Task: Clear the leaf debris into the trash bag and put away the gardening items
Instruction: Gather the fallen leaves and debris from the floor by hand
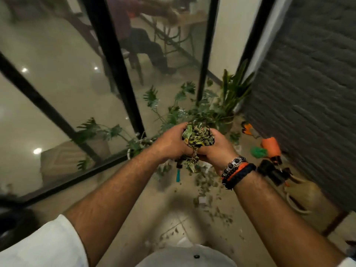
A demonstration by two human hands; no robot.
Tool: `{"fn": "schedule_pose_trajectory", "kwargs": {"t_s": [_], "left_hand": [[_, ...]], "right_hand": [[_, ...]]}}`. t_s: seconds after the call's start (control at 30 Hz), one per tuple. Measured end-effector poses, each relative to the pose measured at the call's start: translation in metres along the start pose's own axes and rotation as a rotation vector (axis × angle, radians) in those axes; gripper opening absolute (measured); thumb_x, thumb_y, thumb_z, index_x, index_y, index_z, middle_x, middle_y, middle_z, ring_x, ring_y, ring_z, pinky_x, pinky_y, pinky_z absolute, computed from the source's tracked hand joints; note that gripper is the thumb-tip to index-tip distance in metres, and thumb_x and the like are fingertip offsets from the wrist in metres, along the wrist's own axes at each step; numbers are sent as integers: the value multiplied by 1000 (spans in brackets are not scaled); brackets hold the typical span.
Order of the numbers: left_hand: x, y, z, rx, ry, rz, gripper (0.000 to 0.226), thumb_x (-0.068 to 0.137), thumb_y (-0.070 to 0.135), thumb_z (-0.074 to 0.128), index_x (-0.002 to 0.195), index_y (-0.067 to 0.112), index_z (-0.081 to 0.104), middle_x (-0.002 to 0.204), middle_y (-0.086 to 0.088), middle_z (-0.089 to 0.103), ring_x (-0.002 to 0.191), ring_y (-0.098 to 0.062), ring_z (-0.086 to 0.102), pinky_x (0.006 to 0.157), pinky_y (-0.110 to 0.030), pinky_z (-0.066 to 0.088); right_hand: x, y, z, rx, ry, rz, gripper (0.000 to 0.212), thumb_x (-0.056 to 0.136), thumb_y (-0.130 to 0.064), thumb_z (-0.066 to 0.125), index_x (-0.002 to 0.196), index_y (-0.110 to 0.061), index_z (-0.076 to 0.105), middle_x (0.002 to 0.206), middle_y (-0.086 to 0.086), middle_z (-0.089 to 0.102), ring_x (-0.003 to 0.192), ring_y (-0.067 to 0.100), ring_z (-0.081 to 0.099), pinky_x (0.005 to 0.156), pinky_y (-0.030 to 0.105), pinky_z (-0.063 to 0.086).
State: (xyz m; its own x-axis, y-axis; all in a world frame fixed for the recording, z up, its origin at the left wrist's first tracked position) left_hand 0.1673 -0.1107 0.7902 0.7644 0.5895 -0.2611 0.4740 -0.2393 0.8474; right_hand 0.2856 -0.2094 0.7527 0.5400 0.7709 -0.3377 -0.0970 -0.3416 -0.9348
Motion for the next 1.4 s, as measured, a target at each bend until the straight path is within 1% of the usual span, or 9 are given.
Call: {"fn": "schedule_pose_trajectory", "kwargs": {"t_s": [0.27, 0.4, 0.57, 0.7, 0.87, 0.97, 1.07, 1.2, 1.4], "left_hand": [[-115, -104, -130, -76, 313, -173, 67, 61, -1, 80, 118, 26, 59, 99, 1, 70, 92, -21, 70, 75, -41, 62], [-170, -151, -181, -152, 452, -287, 75, 62, -4, 80, 127, 25, 56, 103, -1, 68, 92, -20, 69, 73, -47, 62], [-221, -203, -228, -231, 629, -410, 74, 66, -3, 80, 129, 25, 55, 101, 6, 67, 92, -15, 67, 71, -35, 61], [-245, -240, -263, -263, 779, -494, 76, 62, 3, 81, 129, 27, 55, 103, 3, 69, 93, -17, 68, 77, -41, 62], [-274, -276, -306, -325, 962, -594, 68, 65, 1, 79, 123, 26, 57, 97, 7, 68, 86, -8, 65, 64, -23, 55], [-291, -303, -330, -363, 1038, -649, 70, 60, 3, 80, 123, 24, 59, 101, 3, 68, 93, -15, 67, 76, -33, 60], [-308, -334, -355, -376, 1119, -691, 73, 58, 5, 82, 124, 23, 59, 106, 0, 68, 97, -20, 67, 76, -35, 59], [-335, -386, -400, -333, 1151, -735, 71, 63, 8, 81, 128, 23, 56, 110, 1, 67, 101, -19, 63, 82, -35, 55], [-381, -485, -481, -252, 1129, -797, 65, 71, 10, 79, 130, 20, 52, 113, 2, 60, 106, -19, 56, 87, -29, 45]], "right_hand": [[-20, -26, 194, -65, -288, -34, 51, 64, 4, 67, 99, -32, 64, 98, 4, 72, 94, 26, 69, 80, 45, 58], [-37, -35, 284, -60, -461, 16, 53, 71, 16, 60, 98, -30, 63, 104, 11, 69, 99, 31, 67, 82, 53, 58], [-40, -44, 379, -149, -679, 45, 52, 73, 20, 57, 100, -24, 62, 105, 15, 68, 100, 35, 66, 82, 57, 56], [-31, -50, 450, -229, -828, 44, 54, 73, 20, 58, 97, -28, 63, 105, 13, 69, 99, 34, 67, 81, 55, 57], [-26, -63, 535, -339, -1046, 35, 51, 76, 22, 55, 97, -24, 61, 107, 17, 68, 99, 36, 66, 85, 55, 56], [-27, -68, 584, -394, -1158, 8, 47, 75, 21, 57, 87, -23, 64, 99, 15, 69, 101, 39, 65, 86, 57, 54], [-28, -65, 640, -444, -1206, 11, 47, 72, 19, 60, 105, -14, 65, 105, 18, 69, 103, 41, 65, 82, 58, 55], [-33, -61, 718, -555, -1265, -34, 47, 79, 17, 58, 116, -13, 59, 99, 14, 66, 83, 27, 65, 59, 28, 60], [-37, -29, 856, -585, -1222, -65, 48, 77, 17, 58, 110, -18, 59, 86, 6, 63, 76, 21, 61, 49, 23, 54]]}}
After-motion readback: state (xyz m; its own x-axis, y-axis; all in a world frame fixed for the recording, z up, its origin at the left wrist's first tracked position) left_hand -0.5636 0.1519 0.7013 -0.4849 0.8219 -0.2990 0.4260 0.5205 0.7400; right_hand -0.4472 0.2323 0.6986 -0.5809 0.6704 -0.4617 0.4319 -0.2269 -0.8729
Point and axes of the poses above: each hand's wrist, its own x-axis towards the middle knuckle, its own z-axis out of the palm, y = z × x, the point moved 1 cm from there along x, towards the middle knuckle
